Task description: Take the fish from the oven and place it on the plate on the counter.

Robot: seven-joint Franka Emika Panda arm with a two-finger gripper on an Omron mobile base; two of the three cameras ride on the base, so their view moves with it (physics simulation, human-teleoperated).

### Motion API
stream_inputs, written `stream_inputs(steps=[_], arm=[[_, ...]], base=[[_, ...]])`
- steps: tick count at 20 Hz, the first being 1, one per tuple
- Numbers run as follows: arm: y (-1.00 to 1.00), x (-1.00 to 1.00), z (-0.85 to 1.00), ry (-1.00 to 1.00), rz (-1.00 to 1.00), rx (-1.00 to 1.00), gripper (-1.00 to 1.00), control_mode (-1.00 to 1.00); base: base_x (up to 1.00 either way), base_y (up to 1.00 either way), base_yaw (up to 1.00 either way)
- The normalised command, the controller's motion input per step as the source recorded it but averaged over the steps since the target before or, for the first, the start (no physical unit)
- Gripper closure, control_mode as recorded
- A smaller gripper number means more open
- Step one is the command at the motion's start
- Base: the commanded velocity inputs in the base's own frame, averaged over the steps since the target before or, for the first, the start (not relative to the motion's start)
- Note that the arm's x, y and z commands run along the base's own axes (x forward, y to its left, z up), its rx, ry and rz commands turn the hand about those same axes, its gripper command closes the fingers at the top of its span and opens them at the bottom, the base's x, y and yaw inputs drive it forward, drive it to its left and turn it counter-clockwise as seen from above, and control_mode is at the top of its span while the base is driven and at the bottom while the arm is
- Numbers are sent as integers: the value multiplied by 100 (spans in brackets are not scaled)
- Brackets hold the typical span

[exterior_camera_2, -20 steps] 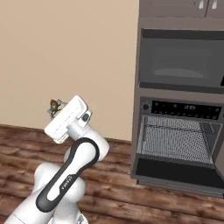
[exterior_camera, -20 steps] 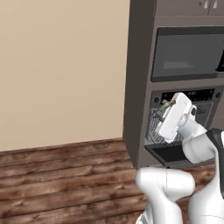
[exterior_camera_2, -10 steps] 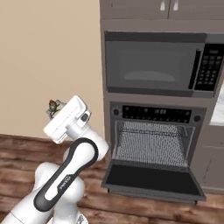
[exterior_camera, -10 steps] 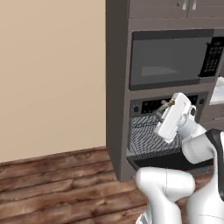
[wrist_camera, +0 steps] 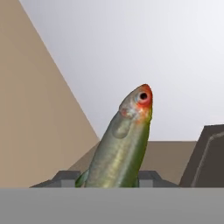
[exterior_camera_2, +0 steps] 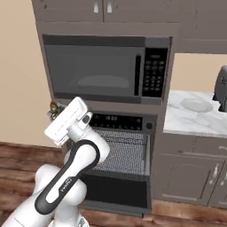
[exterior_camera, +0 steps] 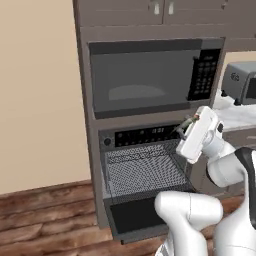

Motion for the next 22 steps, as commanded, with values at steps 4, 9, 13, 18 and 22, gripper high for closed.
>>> stream_inputs(steps=[4,9,13,18,22], arm=[[0,0,0,0,0,0,100,100],[0,0,0,0,0,0,100,100],[0,0,0,0,0,0,100,100],[0,0,0,0,0,0,100,100],[0,0,0,0,0,0,100,100]], base=[[-18,-100,1],[10,-100,2],[22,-100,2],[66,-96,5],[100,-42,3]])
